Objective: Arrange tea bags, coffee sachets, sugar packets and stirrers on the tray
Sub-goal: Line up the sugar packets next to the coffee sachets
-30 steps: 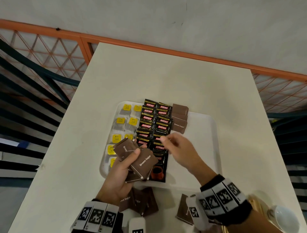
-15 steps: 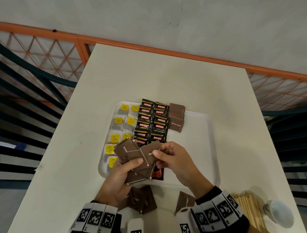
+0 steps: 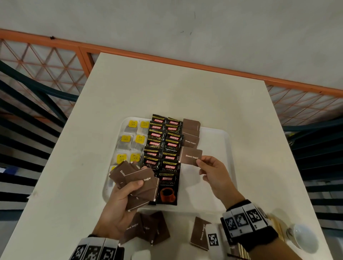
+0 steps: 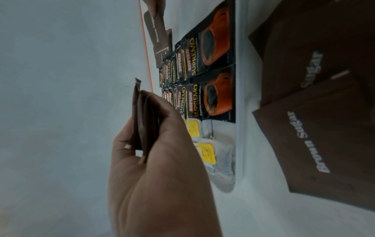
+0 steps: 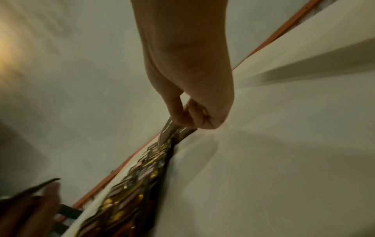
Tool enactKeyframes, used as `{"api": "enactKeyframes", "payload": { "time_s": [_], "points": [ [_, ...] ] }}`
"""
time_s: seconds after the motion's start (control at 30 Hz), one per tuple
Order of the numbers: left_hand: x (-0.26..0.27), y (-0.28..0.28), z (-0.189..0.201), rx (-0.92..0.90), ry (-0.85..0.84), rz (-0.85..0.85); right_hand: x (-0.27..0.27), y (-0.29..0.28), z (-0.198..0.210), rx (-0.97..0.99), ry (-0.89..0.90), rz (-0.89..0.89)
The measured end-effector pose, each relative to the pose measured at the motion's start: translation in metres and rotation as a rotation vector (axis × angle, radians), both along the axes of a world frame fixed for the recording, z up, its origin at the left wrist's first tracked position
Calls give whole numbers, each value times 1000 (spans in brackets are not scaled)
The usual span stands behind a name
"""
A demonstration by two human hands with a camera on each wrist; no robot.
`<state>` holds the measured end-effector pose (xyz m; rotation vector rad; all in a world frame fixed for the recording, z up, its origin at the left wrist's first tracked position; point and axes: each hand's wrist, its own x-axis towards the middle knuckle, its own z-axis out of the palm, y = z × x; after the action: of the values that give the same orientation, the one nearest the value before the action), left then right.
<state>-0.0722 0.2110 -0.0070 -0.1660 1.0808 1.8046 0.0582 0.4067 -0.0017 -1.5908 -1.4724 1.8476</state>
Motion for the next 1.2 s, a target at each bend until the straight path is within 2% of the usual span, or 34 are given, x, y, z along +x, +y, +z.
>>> {"api": "enactKeyframes", "payload": {
  "time_s": [0.2, 0.47, 0.67, 0.8, 0.93, 1.0, 1.1, 1.2],
  "points": [
    [-1, 3, 0, -21, -2, 12, -10, 24, -14, 114, -120, -78],
    [0, 3, 2, -32, -16, 34, -30, 30, -26, 276, -243, -31],
    [1, 7, 5, -65, 1, 18, -30, 26, -20, 411, -318, -6],
    [3, 12, 12, -41, 18, 21, -31, 5, -1, 493, -256, 137],
    [6, 17, 17, -42, 14, 16, -33, -31, 22, 352, -145, 533],
    [8, 19, 19, -41, 15, -8, -34, -44, 28, 260, -82, 648],
    [9, 18, 20, -1, -10, -18, -35, -52, 31, 186, 8, 629],
    [10, 14, 22, 43, -19, -22, -36, -53, 31, 194, 53, 585]
  ]
}}
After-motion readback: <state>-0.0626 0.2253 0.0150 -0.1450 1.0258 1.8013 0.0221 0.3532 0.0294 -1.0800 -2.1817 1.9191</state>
